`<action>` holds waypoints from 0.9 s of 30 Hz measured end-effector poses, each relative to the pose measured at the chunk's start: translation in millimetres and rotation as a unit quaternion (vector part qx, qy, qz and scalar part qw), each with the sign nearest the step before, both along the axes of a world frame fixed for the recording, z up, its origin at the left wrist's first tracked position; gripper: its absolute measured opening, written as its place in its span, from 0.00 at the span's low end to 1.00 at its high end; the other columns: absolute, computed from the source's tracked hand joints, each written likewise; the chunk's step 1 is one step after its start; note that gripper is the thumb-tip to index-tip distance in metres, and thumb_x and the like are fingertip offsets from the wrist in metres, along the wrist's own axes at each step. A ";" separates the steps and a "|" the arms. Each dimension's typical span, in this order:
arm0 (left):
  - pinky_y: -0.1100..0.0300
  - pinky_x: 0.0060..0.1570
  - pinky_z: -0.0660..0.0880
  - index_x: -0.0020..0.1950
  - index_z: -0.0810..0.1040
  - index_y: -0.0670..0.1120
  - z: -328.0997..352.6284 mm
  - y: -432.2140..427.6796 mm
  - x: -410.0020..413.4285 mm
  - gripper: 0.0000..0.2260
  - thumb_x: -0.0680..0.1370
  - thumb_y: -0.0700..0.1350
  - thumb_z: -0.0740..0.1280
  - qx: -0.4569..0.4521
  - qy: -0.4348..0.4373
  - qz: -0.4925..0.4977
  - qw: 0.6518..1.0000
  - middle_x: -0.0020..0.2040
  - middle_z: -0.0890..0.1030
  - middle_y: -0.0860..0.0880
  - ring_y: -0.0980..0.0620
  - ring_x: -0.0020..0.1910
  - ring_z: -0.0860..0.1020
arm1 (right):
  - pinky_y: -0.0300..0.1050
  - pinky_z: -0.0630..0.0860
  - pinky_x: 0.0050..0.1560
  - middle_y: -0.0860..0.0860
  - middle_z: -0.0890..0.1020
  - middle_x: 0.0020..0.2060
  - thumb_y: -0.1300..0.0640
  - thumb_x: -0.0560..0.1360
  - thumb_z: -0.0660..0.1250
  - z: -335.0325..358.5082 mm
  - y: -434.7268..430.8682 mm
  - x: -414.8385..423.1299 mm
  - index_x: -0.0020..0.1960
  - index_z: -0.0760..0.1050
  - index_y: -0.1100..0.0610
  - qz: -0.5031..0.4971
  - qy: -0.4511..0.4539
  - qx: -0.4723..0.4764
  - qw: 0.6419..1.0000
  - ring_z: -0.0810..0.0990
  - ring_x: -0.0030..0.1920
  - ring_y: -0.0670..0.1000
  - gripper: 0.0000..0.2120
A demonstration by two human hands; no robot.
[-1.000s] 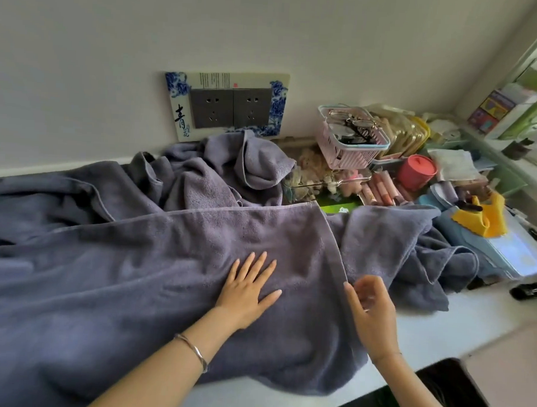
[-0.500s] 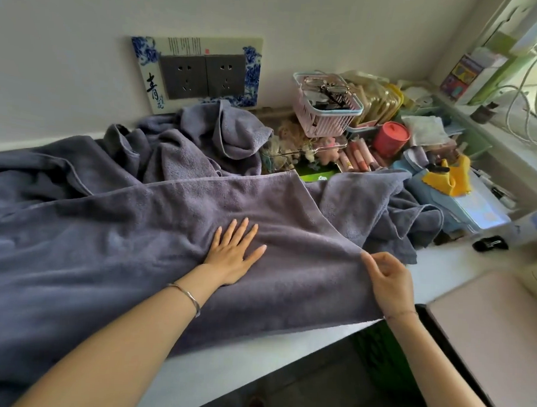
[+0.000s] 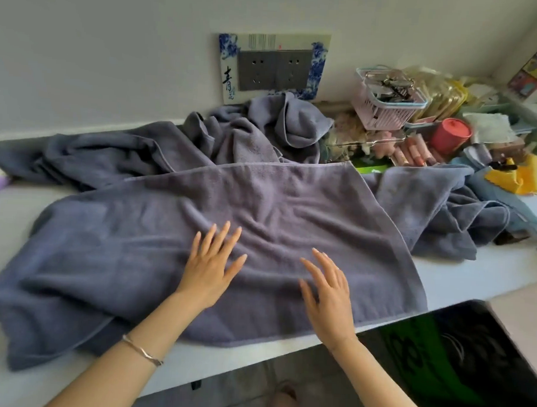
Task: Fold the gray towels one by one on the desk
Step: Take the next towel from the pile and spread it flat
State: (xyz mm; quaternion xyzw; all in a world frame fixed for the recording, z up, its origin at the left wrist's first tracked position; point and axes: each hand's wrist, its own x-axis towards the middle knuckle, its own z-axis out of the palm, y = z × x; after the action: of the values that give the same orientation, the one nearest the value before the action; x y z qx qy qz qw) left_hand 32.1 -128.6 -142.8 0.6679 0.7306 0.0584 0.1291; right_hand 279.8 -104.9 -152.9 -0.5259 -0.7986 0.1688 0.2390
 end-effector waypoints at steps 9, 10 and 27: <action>0.50 0.72 0.48 0.75 0.60 0.50 -9.2 -63.4 -31.1 0.35 0.77 0.67 0.35 -0.090 0.050 0.017 0.995 0.75 0.61 0.44 0.40 0.73 0.63 | 0.57 0.34 0.73 0.40 0.40 0.74 0.31 0.71 0.33 -20.5 5.6 -59.7 0.74 0.39 0.37 0.011 -0.224 -0.100 0.969 0.39 0.76 0.52 0.31; 0.50 0.74 0.44 0.77 0.52 0.53 -9.3 -60.6 -25.8 0.35 0.75 0.68 0.35 -0.084 0.058 0.010 0.995 0.78 0.52 0.47 0.41 0.76 0.53 | 0.57 0.34 0.73 0.40 0.40 0.74 0.31 0.72 0.33 -20.5 7.3 -52.1 0.73 0.38 0.36 -0.007 -0.231 -0.106 0.967 0.39 0.76 0.52 0.30; 0.52 0.69 0.59 0.73 0.62 0.38 24.3 -149.7 -217.2 0.28 0.81 0.57 0.52 0.048 -0.213 0.389 0.895 0.72 0.65 0.37 0.40 0.71 0.64 | 0.31 0.57 0.68 0.47 0.70 0.68 0.44 0.77 0.61 51.7 -90.9 -278.4 0.69 0.70 0.52 0.243 0.106 -0.162 0.950 0.67 0.68 0.44 0.22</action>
State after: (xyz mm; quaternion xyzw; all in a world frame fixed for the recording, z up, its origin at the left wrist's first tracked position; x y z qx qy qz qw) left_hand -185.1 -278.2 -118.5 0.3070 0.8836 0.2795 0.2163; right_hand 1.4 -195.8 -101.2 -0.3261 -0.8343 0.4037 0.1861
